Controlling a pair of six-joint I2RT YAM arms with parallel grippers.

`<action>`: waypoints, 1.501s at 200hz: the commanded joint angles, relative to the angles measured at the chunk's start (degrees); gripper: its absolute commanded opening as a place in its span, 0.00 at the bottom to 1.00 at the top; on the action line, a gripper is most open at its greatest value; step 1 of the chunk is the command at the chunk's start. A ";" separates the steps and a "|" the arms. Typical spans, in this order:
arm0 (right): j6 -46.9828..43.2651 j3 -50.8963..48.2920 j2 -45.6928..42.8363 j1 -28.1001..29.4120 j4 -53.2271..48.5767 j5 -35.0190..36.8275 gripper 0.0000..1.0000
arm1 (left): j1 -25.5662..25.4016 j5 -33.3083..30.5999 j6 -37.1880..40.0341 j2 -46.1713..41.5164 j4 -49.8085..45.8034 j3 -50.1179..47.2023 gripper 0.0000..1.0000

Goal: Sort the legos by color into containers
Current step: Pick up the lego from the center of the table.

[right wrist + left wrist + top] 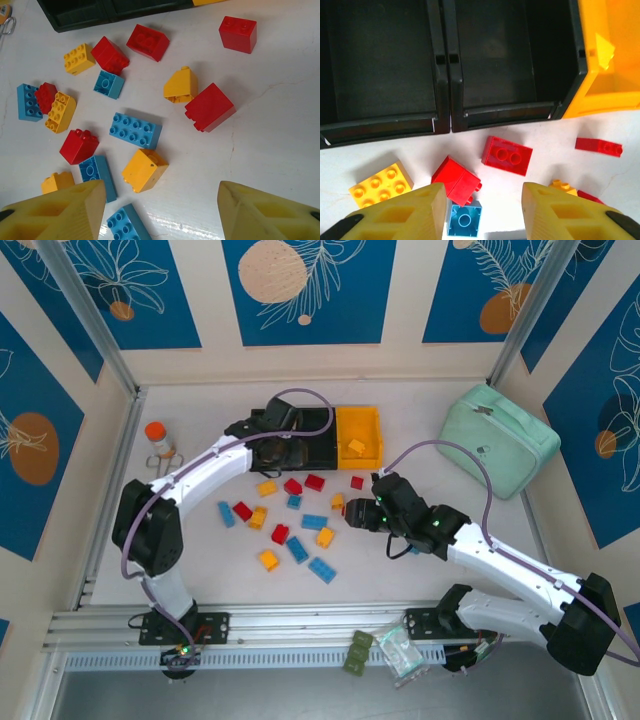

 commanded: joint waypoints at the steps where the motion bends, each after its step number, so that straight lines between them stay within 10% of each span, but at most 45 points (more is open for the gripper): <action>1: -0.39 -0.21 -1.31 -0.47 0.41 -0.34 0.61 | -0.80 0.25 0.96 -0.90 -2.80 -1.52 0.46; 162: 3.14 -5.59 -3.77 2.65 0.08 -1.50 0.64 | -9.02 5.31 0.02 -11.07 -2.79 -28.48 0.67; 300: 3.87 -6.29 -4.71 3.36 0.64 -0.82 0.64 | -8.77 -0.26 1.51 -7.08 -1.41 -25.45 0.22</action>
